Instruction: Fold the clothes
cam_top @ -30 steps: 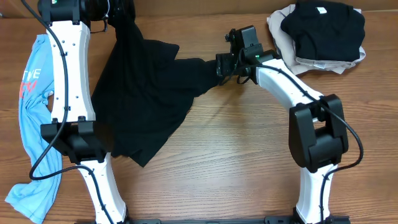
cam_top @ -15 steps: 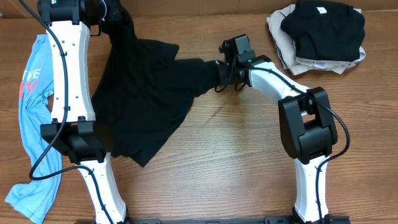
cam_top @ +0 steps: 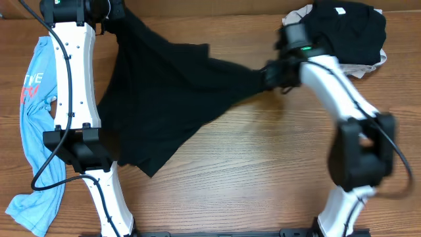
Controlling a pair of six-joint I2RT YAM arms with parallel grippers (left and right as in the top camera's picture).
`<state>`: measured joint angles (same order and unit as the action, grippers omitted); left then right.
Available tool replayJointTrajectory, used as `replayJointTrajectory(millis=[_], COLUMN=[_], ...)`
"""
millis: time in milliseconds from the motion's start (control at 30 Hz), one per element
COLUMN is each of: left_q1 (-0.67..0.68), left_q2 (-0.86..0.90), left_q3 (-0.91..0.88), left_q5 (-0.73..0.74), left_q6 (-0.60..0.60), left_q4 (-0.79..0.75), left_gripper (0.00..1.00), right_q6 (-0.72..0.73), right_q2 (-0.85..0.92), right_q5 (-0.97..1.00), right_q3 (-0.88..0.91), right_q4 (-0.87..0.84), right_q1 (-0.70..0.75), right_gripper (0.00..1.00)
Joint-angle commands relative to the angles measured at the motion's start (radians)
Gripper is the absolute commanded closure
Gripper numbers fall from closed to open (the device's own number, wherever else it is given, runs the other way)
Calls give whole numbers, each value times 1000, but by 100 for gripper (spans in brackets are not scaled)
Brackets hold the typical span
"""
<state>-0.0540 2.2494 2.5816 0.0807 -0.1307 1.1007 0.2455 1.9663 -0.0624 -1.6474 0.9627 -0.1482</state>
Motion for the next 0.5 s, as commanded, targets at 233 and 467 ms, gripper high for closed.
replayJointTrajectory(millis=[233,467], left_q1=[-2,34], left_q2=[23,163], left_q3=[34,34], left_q5=[-38,-18], left_q6=[12,12], left_q4=[-97,-107], left_gripper=[96,96], right_q6=[154,209], right_q2=[-256,-257], right_q5=[112,167], right_q3=[-10,35], right_q4=[320,387], right_q1=[59,63], right_gripper=[96,96])
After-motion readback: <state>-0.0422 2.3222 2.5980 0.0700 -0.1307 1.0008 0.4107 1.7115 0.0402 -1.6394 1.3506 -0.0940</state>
